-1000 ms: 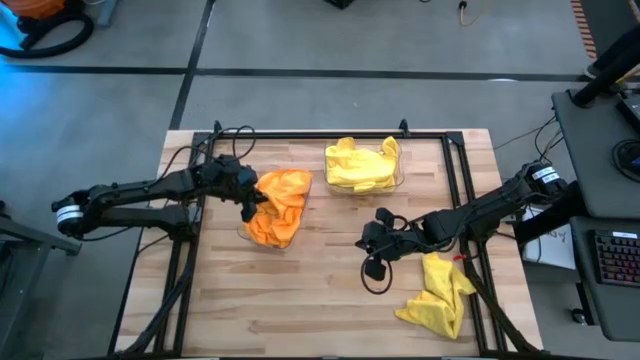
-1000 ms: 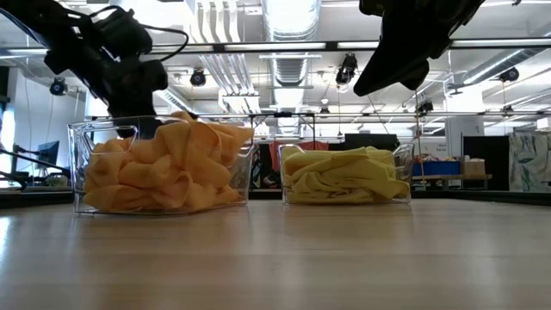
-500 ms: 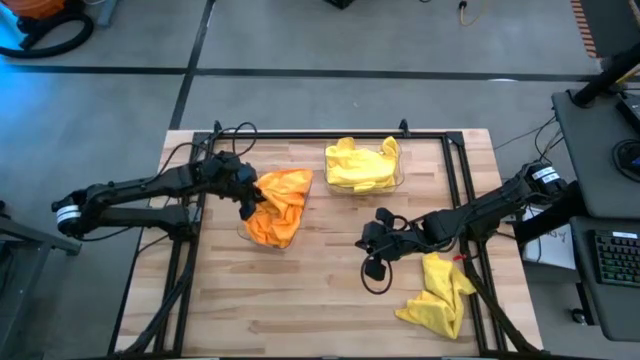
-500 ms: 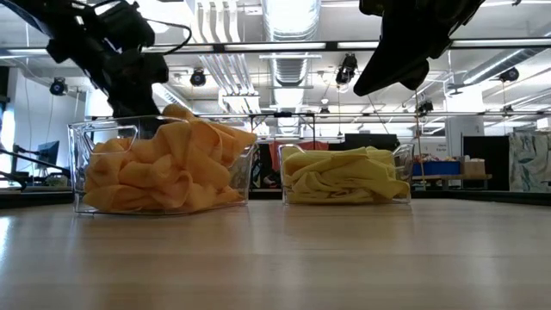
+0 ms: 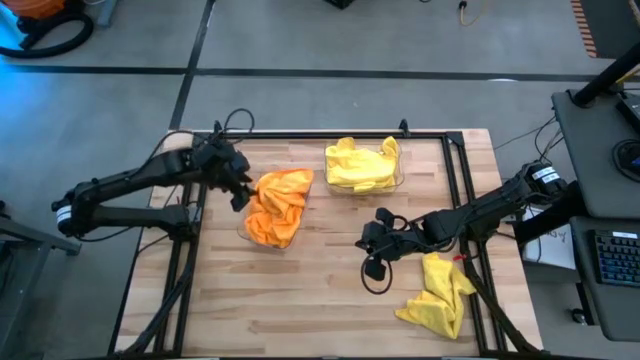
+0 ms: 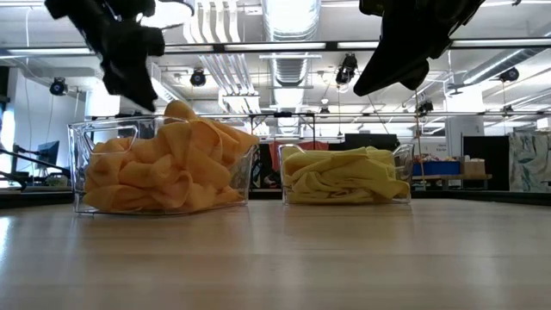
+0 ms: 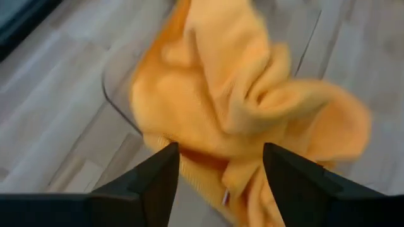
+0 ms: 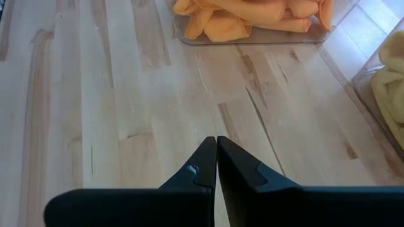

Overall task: Sort microfiber towel by color & place in baskets
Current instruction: Put the orange microfiber towel into the left transparent bin

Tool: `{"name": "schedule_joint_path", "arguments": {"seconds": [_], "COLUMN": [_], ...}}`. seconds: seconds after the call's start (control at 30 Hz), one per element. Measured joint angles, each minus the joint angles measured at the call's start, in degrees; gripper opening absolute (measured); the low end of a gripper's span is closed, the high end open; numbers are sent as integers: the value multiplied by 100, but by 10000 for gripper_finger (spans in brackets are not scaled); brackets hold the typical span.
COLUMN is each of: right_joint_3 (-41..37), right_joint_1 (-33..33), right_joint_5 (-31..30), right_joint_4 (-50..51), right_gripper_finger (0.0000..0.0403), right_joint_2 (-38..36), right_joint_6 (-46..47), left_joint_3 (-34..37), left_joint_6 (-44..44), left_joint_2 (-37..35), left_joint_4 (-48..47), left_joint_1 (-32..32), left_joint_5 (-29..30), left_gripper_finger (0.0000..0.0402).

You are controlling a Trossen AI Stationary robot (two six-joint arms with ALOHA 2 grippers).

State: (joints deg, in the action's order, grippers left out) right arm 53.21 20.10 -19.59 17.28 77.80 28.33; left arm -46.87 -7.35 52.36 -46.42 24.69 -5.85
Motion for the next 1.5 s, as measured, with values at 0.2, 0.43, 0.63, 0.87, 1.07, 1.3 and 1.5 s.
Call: {"name": "schedule_joint_path", "arguments": {"seconds": [0.2, 0.43, 0.63, 0.87, 1.07, 1.3, 1.5], "right_joint_3": [0, 0, 0, 0, 0, 0, 0], "right_joint_1": [0, 0, 0, 0, 0, 0, 1], "right_joint_5": [0, 0, -4, -10, -11, -13, -13], "right_joint_4": [0, -2, -13, -81, -138, -138, -141], "right_gripper_finger": [9, 9, 9, 9, 9, 9, 9], "right_joint_2": [0, 0, 0, 0, 0, 0, 0], "right_joint_6": [-48, -48, -80, -123, -148, -190, -188], "left_joint_3": [-444, 142, 1004, 1642, 1892, 2039, 2039], "left_joint_6": [12, 224, 9, -261, -115, -259, -190], "left_joint_2": [-7, 149, 442, 790, 1019, 1132, 1414], "left_joint_4": [912, 2986, 4355, 5043, 5176, 5395, 5369], "left_joint_1": [-49, -100, -105, -123, -278, -295, -295], "left_joint_5": [-220, -823, -826, -728, -458, -457, -457], "left_gripper_finger": [208, 135, 29, 8, 1, 0, 0]}}
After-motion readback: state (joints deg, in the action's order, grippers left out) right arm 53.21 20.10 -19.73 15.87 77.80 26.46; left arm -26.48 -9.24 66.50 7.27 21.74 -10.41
